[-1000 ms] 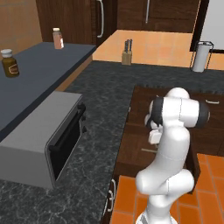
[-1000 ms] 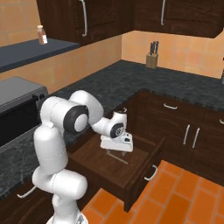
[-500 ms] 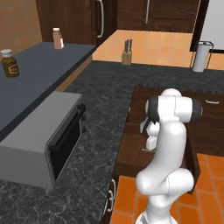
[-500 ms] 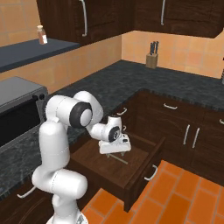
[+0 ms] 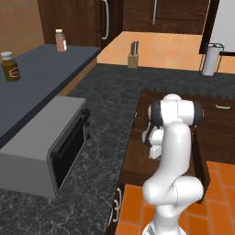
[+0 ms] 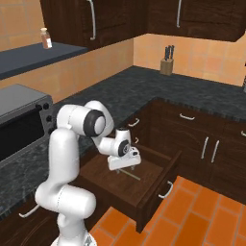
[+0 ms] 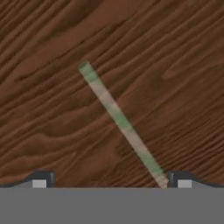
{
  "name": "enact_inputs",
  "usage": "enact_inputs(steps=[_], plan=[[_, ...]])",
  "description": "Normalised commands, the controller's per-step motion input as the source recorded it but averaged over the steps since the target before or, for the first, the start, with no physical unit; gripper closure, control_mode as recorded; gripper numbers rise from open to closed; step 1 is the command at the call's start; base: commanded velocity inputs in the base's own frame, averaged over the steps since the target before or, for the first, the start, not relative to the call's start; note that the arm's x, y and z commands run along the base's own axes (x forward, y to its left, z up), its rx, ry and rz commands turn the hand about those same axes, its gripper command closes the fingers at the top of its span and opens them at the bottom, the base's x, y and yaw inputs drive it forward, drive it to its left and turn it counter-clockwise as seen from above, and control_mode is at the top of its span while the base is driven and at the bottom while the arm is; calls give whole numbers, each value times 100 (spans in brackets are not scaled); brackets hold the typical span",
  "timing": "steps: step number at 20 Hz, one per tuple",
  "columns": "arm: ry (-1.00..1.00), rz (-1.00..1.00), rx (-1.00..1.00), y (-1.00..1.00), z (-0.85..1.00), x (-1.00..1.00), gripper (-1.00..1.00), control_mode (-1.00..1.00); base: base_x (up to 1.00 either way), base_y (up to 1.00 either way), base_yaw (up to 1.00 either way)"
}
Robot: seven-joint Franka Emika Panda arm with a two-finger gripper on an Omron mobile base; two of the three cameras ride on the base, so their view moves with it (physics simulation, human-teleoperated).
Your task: Take a straw from the drawer in front and place it inside the glass cup on the dining counter.
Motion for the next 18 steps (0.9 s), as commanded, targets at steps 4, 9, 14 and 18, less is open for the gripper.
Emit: enact_inputs(steps=[4,9,14,18], plan=[[0,11,0,1,-31,26,-100,-100,0,0,0],[0,9,0,0,-23,28,-100,-100,0,0,0],[0,9,1,0,-31,13,-100,-100,0,0,0],[0,9,1,0,-37,4,-100,-100,0,0,0]])
